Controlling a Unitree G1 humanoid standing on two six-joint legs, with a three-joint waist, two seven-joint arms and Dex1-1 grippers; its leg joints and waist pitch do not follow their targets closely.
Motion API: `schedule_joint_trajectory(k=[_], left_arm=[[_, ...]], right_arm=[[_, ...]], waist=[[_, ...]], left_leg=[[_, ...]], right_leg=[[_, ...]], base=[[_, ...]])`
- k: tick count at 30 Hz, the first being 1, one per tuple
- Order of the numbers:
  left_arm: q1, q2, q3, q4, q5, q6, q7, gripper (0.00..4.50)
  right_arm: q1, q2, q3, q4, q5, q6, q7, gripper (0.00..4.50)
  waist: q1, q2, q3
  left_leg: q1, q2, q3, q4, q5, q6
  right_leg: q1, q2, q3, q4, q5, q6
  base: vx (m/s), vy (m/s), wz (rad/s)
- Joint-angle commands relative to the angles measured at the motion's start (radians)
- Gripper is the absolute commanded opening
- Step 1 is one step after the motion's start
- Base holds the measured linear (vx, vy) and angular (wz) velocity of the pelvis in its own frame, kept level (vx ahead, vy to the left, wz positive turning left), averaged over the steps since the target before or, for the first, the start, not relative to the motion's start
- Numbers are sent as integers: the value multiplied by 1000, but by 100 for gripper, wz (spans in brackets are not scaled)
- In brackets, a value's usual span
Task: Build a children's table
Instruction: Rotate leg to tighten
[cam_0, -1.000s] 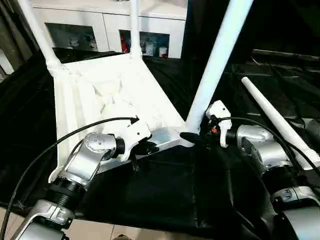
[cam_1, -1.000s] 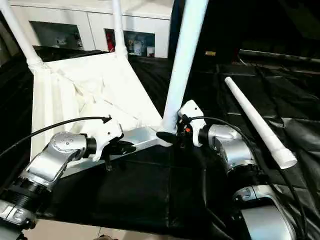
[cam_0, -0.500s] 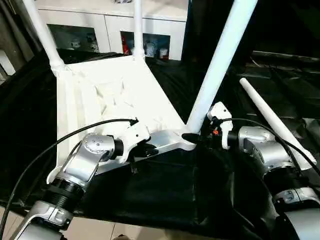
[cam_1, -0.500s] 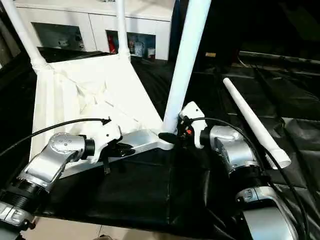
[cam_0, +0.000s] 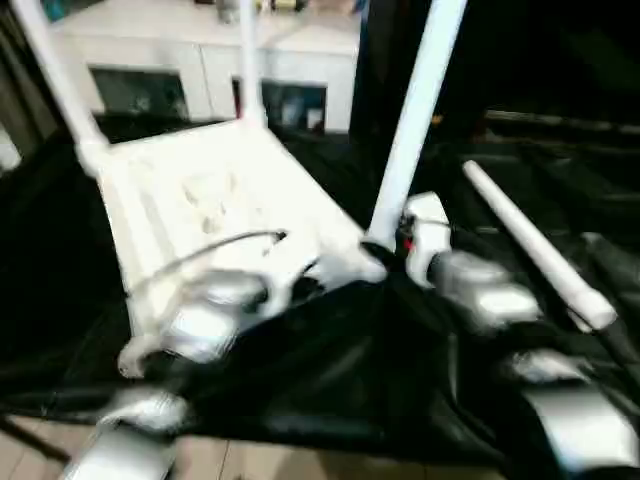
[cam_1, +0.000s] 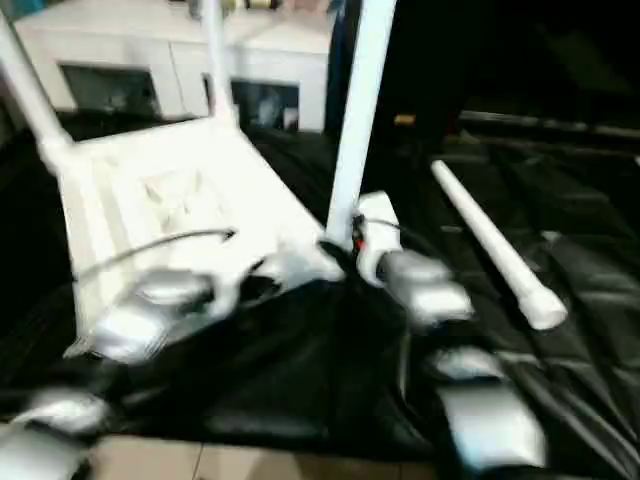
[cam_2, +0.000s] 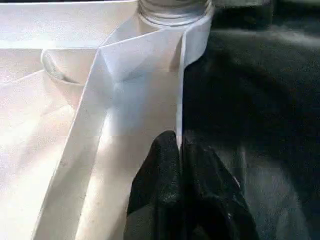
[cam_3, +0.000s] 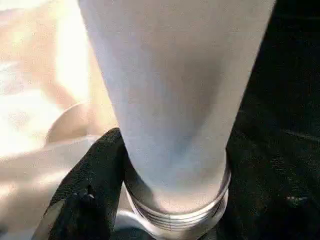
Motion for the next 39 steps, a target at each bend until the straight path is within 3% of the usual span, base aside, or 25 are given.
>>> schedule_joint_trajectory(k=[1, 2, 4, 6, 7, 9, 14, 16, 21, 29, 32, 33, 34, 35, 36, 38, 39], left_arm=[[-52, -47, 4, -32, 6, 4, 87, 0], [-54, -56, 4, -32, 7, 9, 97, 0], [-55, -67, 7, -35, 5, 13, 107, 0], [-51, -64, 6, -35, 5, 14, 101, 0], [-48, -63, 5, -36, 6, 16, 99, 0], [-45, -61, 7, -38, 9, 20, 101, 0], [-43, -53, 13, -43, 8, 31, 104, 0], [-43, -51, 13, -45, 5, 32, 99, 0], [-41, -46, 13, -48, 2, 32, 90, 0], [-28, 2, 19, -69, -12, -10, 31, 0], [-13, 29, 13, -89, -19, -41, -12, 0], [-5, 43, 9, -99, -22, -53, -33, 0], [1, 51, 8, -107, -25, -49, -46, 0], [8, 63, 6, -115, -28, -46, -59, 0], [15, 77, 2, -121, -31, -60, -78, 0], [29, 107, -3, -133, -39, -80, -118, 0], [32, 113, -4, -136, -40, -89, -128, 0]], right_arm=[[52, 77, 8, 141, -4, 73, -56, 265], [45, 85, -1, 151, -1, 70, -71, 265], [35, 98, -21, 162, 14, 71, -91, 265], [27, 106, -19, 173, 7, 64, -84, 265], [21, 111, -19, 184, 2, 58, -86, 265], [16, 114, -19, 192, -3, 48, -86, 265], [1, 120, -25, 203, -16, 19, -67, 265], [-8, 119, -40, 205, -9, 12, -53, 321], [-24, 108, -50, 204, -4, -1, -34, 369], [-22, 43, 18, 148, -56, -40, 155, 441], [-2, 7, 52, 112, -79, -54, 235, 447], [9, -12, 65, 91, -86, -55, 269, 447], [18, -27, 74, 75, -90, -56, 293, 447], [28, -46, 81, 54, -95, -56, 320, 447], [40, -68, 83, 29, -95, -52, 347, 447], [67, -112, 89, -36, -89, -42, 402, 447], [74, -122, 91, -52, -87, -41, 415, 447]], waist=[[-4, 1, -51], [-6, -15, -51], [-2, -6, -51], [-3, -7, -54], [-6, -24, -56], [-2, -16, -55], [-4, -14, -53], [-4, -9, -52], [-10, -10, -56], [-9, -14, -56], [-6, -13, -63], [-5, -10, -68], [-3, -13, -71], [-2, -8, -72], [-4, -10, -72], [0, -6, -71], [0, -9, -69]], left_leg=[[15, 61, -40, -93, -357, -52], [14, 61, -36, -94, -344, -42], [12, 60, -32, -94, -312, -26], [12, 62, -33, -97, -319, -29], [9, 62, -31, -97, -314, -25], [9, 61, -30, -96, -302, -20], [11, 62, -33, -99, -337, -27], [13, 62, -34, -101, -360, -32], [7, 63, -36, -102, -353, -35], [-4, 64, -28, -97, -267, 9], [-5, 65, -25, -91, -188, 36], [-10, 64, -25, -86, -134, 52], [-14, 64, -22, -79, -78, 80], [-14, 65, -22, -78, -57, 92], [-15, 63, -20, -75, -40, 114], [-13, 64, -19, -73, -45, 131], [-11, 66, -17, -74, -61, 133]], right_leg=[[16, -87, 51, -101, -393, -159], [15, -85, 51, -103, -372, -163], [15, -84, 54, -98, -310, -179], [17, -82, 52, -96, -290, -179], [19, -83, 52, -95, -277, -182], [19, -86, 53, -94, -274, -183], [14, -86, 53, -102, -345, -164], [11, -85, 53, -103, -347, -164], [13, -86, 54, -100, -319, -173], [22, -87, 55, -93, -233, -206], [27, -87, 54, -81, -127, -235], [32, -86, 53, -70, -45, -253], [35, -85, 53, -59, 48, -269], [35, -85, 52, -55, 87, -280], [35, -82, 51, -52, 128, -295], [34, -83, 50, -53, 128, -305], [33, -82, 50, -56, 106, -306]], base=[[0, 0, 0], [0, 0, 0], [0, 0, 0], [0, 0, 0], [0, 0, 0], [0, 0, 0], [0, 0, 0], [0, 0, 0], [0, 0, 0], [0, 0, 0], [0, 0, 0], [0, 0, 0], [0, 0, 0], [0, 0, 0], [0, 0, 0], [0, 0, 0], [0, 0, 0]])
